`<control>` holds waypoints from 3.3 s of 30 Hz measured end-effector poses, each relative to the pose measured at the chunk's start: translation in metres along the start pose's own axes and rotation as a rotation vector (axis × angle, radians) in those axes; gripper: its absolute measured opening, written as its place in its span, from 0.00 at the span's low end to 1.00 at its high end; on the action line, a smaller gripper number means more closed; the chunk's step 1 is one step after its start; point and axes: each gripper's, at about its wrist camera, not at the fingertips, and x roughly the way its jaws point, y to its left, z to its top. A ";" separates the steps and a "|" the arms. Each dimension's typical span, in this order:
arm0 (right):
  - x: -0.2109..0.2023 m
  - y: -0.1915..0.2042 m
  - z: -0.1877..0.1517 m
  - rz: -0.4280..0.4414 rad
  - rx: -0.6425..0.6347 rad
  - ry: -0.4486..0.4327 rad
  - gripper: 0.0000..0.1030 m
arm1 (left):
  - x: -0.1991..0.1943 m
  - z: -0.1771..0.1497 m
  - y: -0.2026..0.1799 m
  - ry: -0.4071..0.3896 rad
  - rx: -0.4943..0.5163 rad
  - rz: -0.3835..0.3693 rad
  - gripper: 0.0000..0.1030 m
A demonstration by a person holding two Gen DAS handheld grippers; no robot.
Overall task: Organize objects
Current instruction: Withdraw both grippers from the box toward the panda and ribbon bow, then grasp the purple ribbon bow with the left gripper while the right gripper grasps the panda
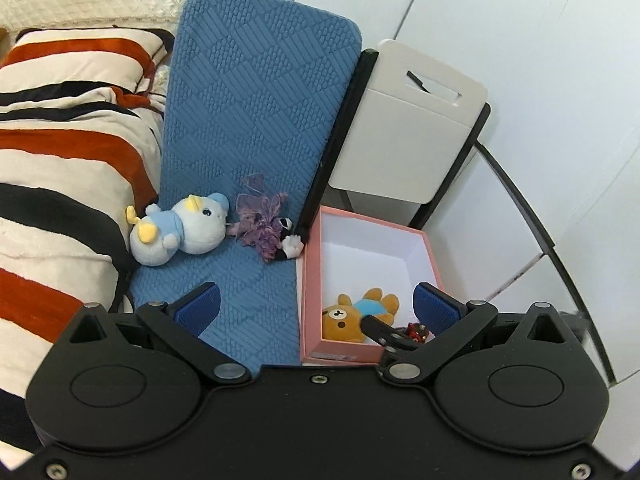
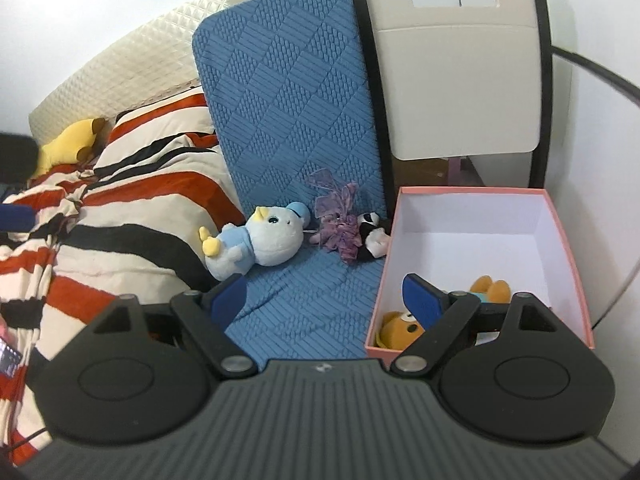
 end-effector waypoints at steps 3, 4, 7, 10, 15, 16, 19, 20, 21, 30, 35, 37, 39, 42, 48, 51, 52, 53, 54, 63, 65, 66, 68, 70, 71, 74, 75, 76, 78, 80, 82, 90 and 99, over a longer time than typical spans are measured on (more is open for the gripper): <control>0.016 0.000 0.000 -0.006 0.016 0.014 0.84 | 0.002 0.015 0.009 0.016 -0.029 -0.003 1.00; 0.021 -0.001 0.000 -0.003 0.027 0.024 0.84 | 0.004 0.018 0.012 0.019 -0.031 0.001 1.00; 0.039 -0.006 -0.003 0.002 0.064 0.060 0.84 | 0.013 0.026 0.022 0.028 -0.058 0.003 1.00; 0.055 -0.010 -0.007 -0.010 0.090 0.090 0.84 | 0.027 0.030 0.029 0.052 -0.076 0.007 1.00; 0.080 -0.017 -0.013 -0.017 0.106 0.128 0.84 | 0.061 0.030 0.042 0.103 -0.121 0.015 1.00; 0.085 -0.019 -0.014 -0.020 0.108 0.133 0.84 | 0.069 0.030 0.045 0.117 -0.134 0.015 1.00; 0.098 -0.024 -0.013 -0.031 0.115 0.138 0.84 | 0.084 0.031 0.053 0.120 -0.163 0.013 1.00; 0.102 -0.025 -0.012 -0.034 0.117 0.139 0.84 | 0.090 0.032 0.054 0.120 -0.168 0.018 1.00; 0.106 -0.026 -0.011 -0.036 0.119 0.141 0.84 | 0.095 0.033 0.056 0.124 -0.173 0.019 1.00; 0.137 -0.032 -0.004 -0.040 0.106 0.139 0.84 | 0.136 0.034 0.068 0.139 -0.194 0.044 1.00; 0.152 -0.035 -0.004 -0.048 0.091 0.142 0.84 | 0.157 0.038 0.077 0.119 -0.177 0.107 1.00; 0.158 -0.038 -0.004 -0.055 0.090 0.145 0.84 | 0.168 0.034 0.080 0.108 -0.149 0.131 1.00; 0.165 -0.042 -0.004 -0.061 0.091 0.148 0.84 | 0.182 0.027 0.085 0.107 -0.136 0.134 1.00; 0.173 -0.044 -0.003 -0.065 0.074 0.136 0.84 | 0.206 0.015 0.093 0.081 -0.104 0.166 1.00; 0.196 -0.048 0.002 -0.084 -0.017 0.114 0.84 | 0.266 -0.016 0.117 0.029 -0.097 0.175 1.00; 0.207 -0.052 0.005 -0.083 -0.023 0.110 0.83 | 0.299 -0.030 0.125 0.041 -0.100 0.148 1.00; 0.209 -0.052 0.006 -0.086 -0.038 0.100 0.83 | 0.309 -0.033 0.128 0.041 -0.098 0.147 1.00; 0.212 -0.052 0.006 -0.088 -0.053 0.086 0.82 | 0.318 -0.036 0.129 0.034 -0.095 0.143 1.00; 0.215 -0.052 0.006 -0.088 -0.064 0.080 0.77 | 0.326 -0.038 0.131 0.029 -0.092 0.142 1.00; 0.251 -0.047 0.019 -0.055 -0.263 0.054 0.53 | 0.392 -0.032 0.137 -0.045 0.018 0.103 1.00; 0.261 -0.045 0.026 -0.049 -0.293 0.074 0.49 | 0.407 -0.030 0.141 -0.024 0.011 0.071 0.99; 0.265 -0.043 0.028 -0.045 -0.313 0.083 0.48 | 0.412 -0.030 0.142 -0.016 0.007 0.059 0.99; 0.275 -0.039 0.033 -0.042 -0.368 0.104 0.46 | 0.423 -0.030 0.144 -0.013 0.012 0.030 0.97; 0.288 -0.035 0.035 -0.039 -0.411 0.140 0.46 | 0.437 -0.029 0.145 0.006 0.019 0.005 0.93; 0.294 -0.033 0.036 -0.044 -0.431 0.157 0.46 | 0.445 -0.029 0.146 0.028 0.021 -0.010 0.91; 0.313 -0.024 0.037 -0.053 -0.505 0.210 0.46 | 0.463 -0.029 0.145 0.068 0.027 -0.034 0.85; 0.319 -0.022 0.037 -0.053 -0.518 0.232 0.46 | 0.468 -0.028 0.143 0.064 0.027 -0.030 0.85; 0.325 -0.020 0.038 -0.048 -0.530 0.259 0.46 | 0.471 -0.028 0.141 0.063 0.033 -0.032 0.84; 0.334 -0.017 0.040 -0.058 -0.534 0.291 0.46 | 0.480 -0.025 0.135 0.064 0.052 -0.045 0.81; 0.343 -0.012 0.041 -0.070 -0.564 0.310 0.46 | 0.489 -0.025 0.128 0.045 0.088 -0.045 0.74; 0.349 -0.004 0.040 -0.093 -0.613 0.314 0.46 | 0.498 -0.026 0.126 0.063 0.085 -0.070 0.67; 0.378 0.001 0.038 -0.127 -0.603 0.402 0.40 | 0.518 -0.022 0.130 0.059 0.092 -0.100 0.61; 0.402 -0.001 0.050 -0.175 -0.605 0.454 0.35 | 0.538 -0.018 0.137 0.061 0.072 -0.162 0.38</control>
